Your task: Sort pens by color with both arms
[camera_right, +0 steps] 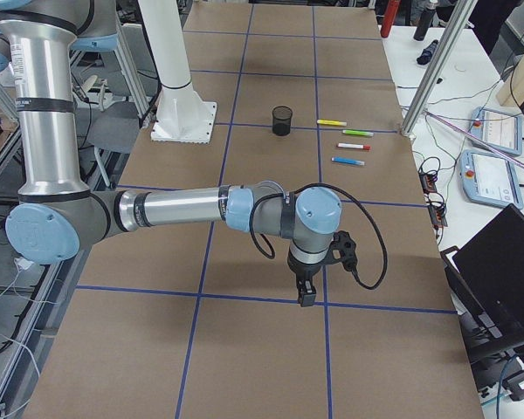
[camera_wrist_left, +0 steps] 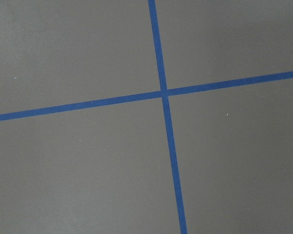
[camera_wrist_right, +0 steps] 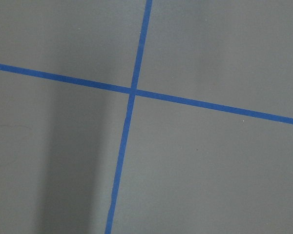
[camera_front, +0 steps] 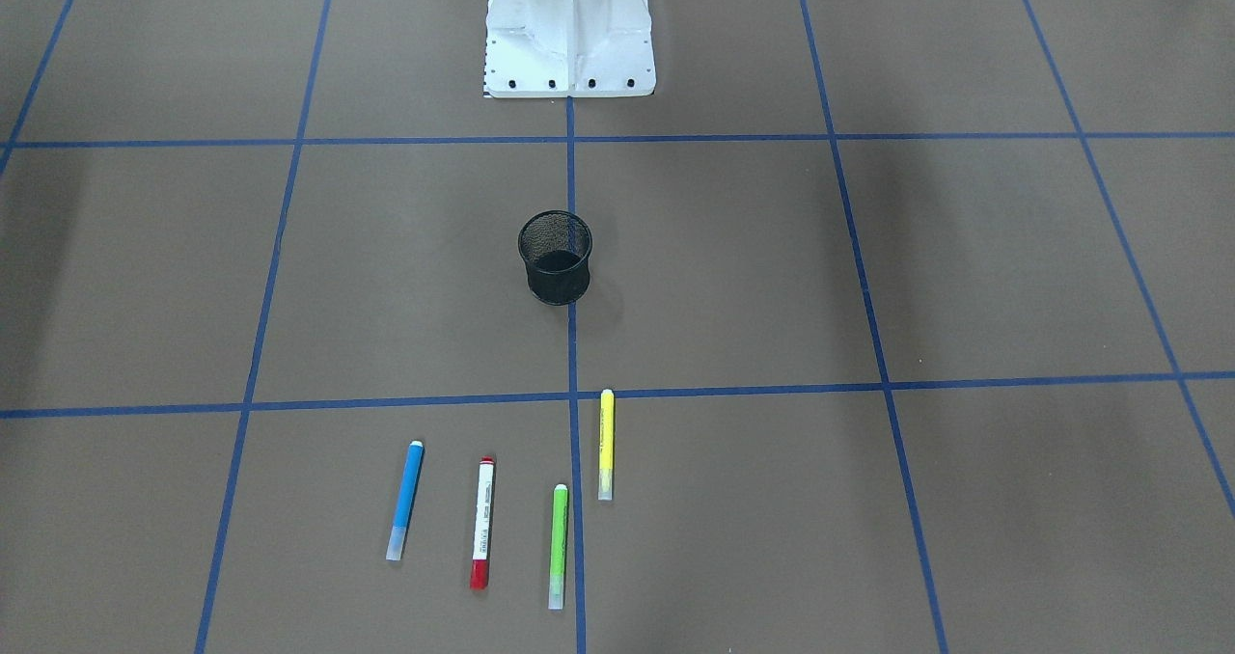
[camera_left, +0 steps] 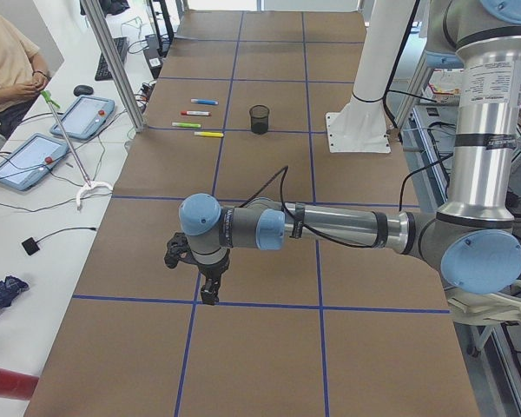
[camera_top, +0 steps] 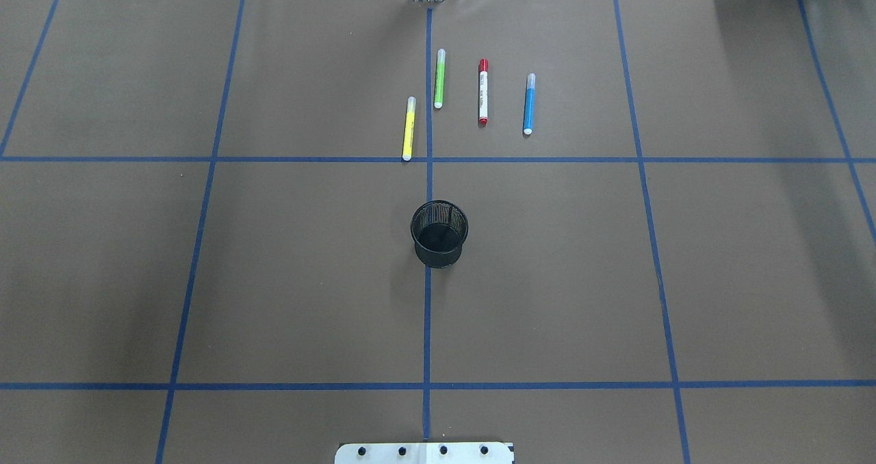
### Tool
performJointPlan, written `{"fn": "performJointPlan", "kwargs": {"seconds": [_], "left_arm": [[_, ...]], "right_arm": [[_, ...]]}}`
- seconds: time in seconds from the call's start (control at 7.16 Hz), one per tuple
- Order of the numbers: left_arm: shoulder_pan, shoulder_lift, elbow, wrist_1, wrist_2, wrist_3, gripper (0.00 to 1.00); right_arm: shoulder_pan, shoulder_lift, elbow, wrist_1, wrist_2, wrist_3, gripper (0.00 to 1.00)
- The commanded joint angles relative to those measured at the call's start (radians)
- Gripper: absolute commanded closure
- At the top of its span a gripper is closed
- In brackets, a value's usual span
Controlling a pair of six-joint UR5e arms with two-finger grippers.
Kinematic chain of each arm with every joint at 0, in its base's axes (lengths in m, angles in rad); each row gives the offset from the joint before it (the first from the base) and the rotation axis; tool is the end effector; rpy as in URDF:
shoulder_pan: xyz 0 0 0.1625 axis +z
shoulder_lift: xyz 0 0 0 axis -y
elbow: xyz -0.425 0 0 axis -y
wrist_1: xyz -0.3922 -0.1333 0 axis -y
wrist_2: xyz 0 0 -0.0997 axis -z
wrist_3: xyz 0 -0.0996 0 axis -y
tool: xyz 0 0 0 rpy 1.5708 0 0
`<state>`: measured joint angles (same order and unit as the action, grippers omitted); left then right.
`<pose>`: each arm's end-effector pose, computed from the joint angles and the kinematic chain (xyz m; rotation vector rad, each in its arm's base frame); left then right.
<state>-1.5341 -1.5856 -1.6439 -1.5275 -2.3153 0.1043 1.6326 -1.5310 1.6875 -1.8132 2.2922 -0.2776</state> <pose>-0.0474 -0.5019 0.6217 0.0677 0.7433 0.1510 0.0981 -0.4921 0.6091 0.0409 -0.7254 -0.1752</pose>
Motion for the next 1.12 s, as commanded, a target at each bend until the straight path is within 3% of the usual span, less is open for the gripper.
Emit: {"fn": "performJointPlan", "kwargs": {"seconds": [0.0,0.98], "left_arm": [[0.003,0.018,-0.025,-0.002,-0.004,0.005,0.0],[0.005,0.033,-0.04,-0.005,0.002,0.005,0.0]], "right_arm": [[-0.081,0.008,0.003,0.002,-0.005,0.104,0.0],[-0.117,-0.009,-0.008,0.03,-0.008,0.104,0.0]]}}
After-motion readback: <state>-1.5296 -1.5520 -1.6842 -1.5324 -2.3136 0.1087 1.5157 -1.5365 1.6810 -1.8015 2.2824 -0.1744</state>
